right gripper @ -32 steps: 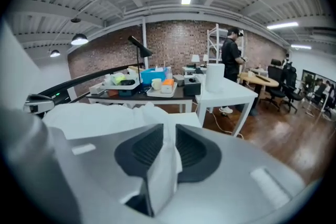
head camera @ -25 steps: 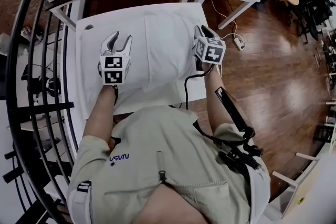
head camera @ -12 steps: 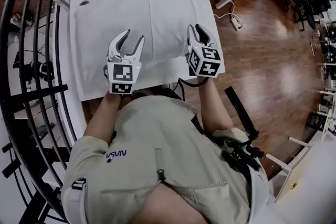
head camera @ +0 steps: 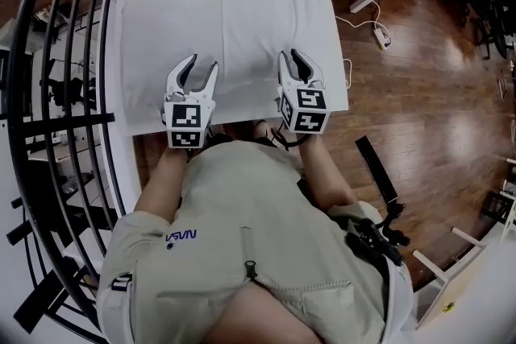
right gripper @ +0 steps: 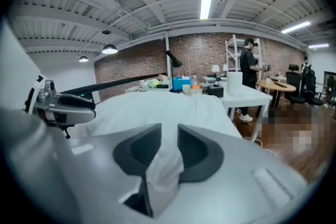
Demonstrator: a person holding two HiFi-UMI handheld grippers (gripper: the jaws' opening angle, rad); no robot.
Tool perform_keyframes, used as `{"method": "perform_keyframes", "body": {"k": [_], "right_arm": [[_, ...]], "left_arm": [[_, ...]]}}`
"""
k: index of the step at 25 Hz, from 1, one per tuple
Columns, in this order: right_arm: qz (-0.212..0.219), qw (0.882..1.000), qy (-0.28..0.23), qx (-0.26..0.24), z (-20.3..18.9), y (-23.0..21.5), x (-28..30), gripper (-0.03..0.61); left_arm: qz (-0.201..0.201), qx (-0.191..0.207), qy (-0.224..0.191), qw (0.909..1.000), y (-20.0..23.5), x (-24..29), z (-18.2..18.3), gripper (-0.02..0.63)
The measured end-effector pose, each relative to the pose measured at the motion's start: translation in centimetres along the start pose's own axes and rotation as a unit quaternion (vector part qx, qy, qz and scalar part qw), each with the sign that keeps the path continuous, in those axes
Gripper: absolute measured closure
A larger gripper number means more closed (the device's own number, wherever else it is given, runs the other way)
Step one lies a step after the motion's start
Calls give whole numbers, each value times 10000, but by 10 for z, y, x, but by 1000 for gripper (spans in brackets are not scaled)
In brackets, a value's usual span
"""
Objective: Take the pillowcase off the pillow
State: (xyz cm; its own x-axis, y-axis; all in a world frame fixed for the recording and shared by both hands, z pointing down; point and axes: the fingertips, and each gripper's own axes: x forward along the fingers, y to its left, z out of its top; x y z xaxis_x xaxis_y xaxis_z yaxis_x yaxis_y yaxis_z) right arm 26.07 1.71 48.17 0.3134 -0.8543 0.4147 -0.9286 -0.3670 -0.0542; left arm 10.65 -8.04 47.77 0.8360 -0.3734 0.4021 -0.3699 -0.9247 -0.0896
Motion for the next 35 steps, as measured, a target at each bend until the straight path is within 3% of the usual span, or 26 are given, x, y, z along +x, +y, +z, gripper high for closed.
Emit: {"method": "perform_keyframes", "body": {"k": [7,11,19,31,33,35], "right_arm": [[619,9973,98,-385,-26,22,-2,483],[755,9957,277,-449,-42,38,-2,468],[380,9960,761,-277,-65,39,2,460],[128,9929,1146,-286,-80,45,17,462],[74,9924,1187,-307,-79,44,18,488],[-5,9927,1176,-271,-77,42,18,549]], "left_arm": [[507,-311,18,9982,-13,-2,-13,416],[586,-405,140,9974,-12,-9,-32,416],[346,-159,632,9973,-13,-7,-66,416],[19,0,871,9962,-12,17,-87,411],[18,50,944,9955,-12,21,-91,433],[40,167,956,9953,-9,20,-88,498]]}}
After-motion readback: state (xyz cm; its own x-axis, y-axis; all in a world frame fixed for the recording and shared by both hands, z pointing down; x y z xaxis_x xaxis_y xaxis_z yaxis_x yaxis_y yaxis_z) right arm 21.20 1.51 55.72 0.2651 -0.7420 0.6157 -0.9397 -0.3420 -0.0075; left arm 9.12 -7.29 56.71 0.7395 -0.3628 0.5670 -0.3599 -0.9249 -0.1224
